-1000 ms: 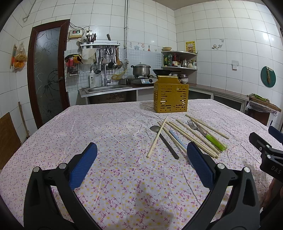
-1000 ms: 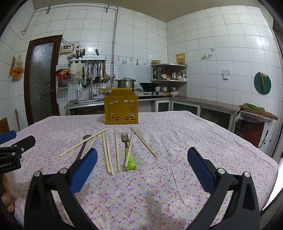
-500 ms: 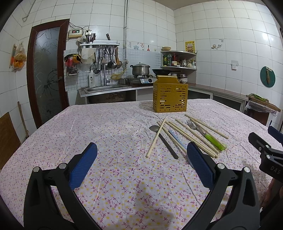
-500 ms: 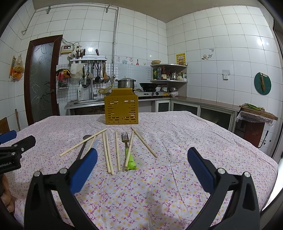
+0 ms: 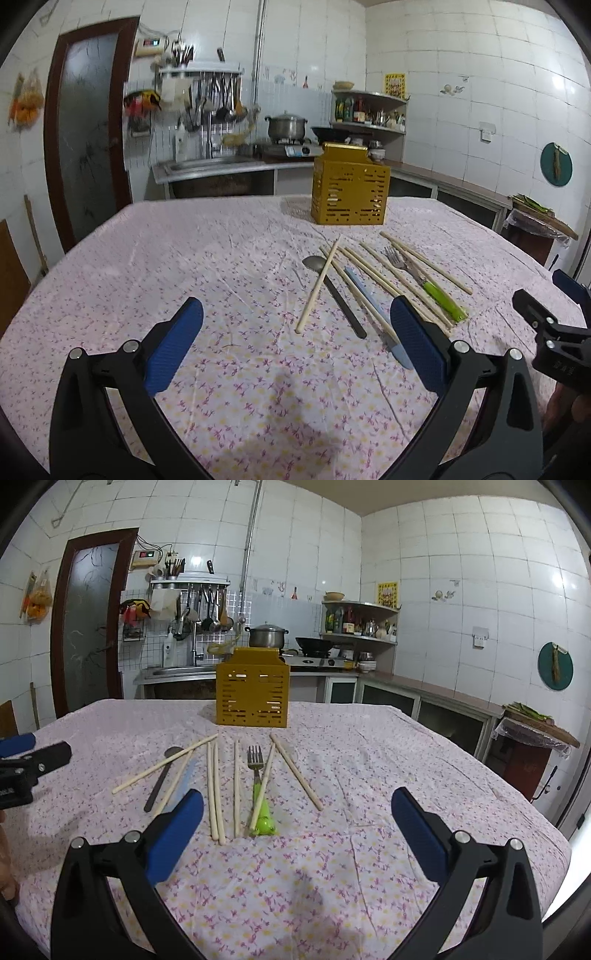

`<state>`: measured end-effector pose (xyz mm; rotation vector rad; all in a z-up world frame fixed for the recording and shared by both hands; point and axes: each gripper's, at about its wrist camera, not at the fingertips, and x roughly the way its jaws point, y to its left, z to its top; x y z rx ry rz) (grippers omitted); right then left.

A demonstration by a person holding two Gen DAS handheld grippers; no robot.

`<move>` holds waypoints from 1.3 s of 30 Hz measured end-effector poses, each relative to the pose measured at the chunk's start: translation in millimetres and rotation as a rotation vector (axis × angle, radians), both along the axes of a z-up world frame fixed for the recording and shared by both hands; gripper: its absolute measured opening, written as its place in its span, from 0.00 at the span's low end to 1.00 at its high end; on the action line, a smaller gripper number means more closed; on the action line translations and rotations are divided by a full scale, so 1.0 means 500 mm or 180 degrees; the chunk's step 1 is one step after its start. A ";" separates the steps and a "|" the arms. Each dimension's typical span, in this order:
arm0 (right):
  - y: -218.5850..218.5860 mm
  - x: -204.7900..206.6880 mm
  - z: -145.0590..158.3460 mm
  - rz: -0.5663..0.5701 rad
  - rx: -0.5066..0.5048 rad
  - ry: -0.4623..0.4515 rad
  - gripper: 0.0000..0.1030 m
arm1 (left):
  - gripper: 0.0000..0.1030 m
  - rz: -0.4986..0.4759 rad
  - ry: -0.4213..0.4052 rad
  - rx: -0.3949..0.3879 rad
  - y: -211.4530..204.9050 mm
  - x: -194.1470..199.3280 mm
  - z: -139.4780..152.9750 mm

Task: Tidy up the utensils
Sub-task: 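Grasp a wooden chopstick with the left gripper while the right gripper grasps another chopstick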

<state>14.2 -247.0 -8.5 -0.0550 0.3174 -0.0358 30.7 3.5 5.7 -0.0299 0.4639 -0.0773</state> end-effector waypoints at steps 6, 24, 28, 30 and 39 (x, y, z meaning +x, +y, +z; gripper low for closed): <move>-0.023 0.069 0.025 0.0175 0.0248 0.0181 0.96 | 0.95 -0.0176 0.0423 -0.0027 -0.011 0.085 0.006; -0.067 0.441 -0.035 0.0173 0.0116 0.1188 0.96 | 0.95 -0.0344 0.0865 0.0177 -0.085 0.353 -0.031; -0.057 0.489 -0.040 0.0242 0.0079 0.1258 0.96 | 0.91 -0.0342 0.1003 0.0195 -0.094 0.401 -0.054; -0.053 0.511 -0.042 0.0279 0.0048 0.1308 0.96 | 0.90 -0.0338 0.1031 0.0212 -0.101 0.425 -0.057; -0.076 0.551 -0.064 0.0260 0.0119 0.1408 0.96 | 0.77 -0.0347 0.1230 0.0170 -0.108 0.470 -0.094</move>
